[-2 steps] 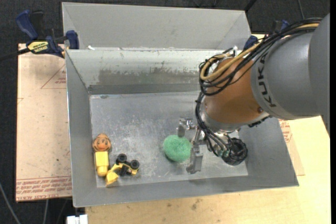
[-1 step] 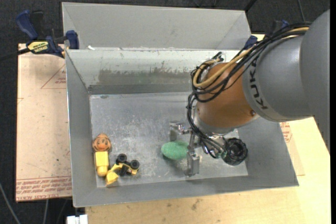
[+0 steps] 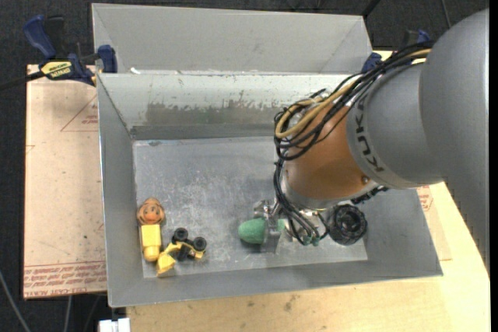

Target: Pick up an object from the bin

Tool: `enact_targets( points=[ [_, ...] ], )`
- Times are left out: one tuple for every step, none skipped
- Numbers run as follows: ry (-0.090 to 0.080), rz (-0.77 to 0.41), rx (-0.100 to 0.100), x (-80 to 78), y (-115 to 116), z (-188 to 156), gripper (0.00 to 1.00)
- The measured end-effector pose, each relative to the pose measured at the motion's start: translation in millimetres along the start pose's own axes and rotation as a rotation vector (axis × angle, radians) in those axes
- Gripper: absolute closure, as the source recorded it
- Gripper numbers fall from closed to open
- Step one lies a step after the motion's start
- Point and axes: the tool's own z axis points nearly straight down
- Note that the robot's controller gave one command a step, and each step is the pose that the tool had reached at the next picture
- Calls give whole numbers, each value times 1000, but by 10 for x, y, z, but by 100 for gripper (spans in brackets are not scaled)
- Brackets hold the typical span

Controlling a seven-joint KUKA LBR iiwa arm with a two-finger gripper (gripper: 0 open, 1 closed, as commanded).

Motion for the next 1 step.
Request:
enact_targets(
  points=[
    [0, 0, 0, 0, 0, 0, 100]
  ],
)
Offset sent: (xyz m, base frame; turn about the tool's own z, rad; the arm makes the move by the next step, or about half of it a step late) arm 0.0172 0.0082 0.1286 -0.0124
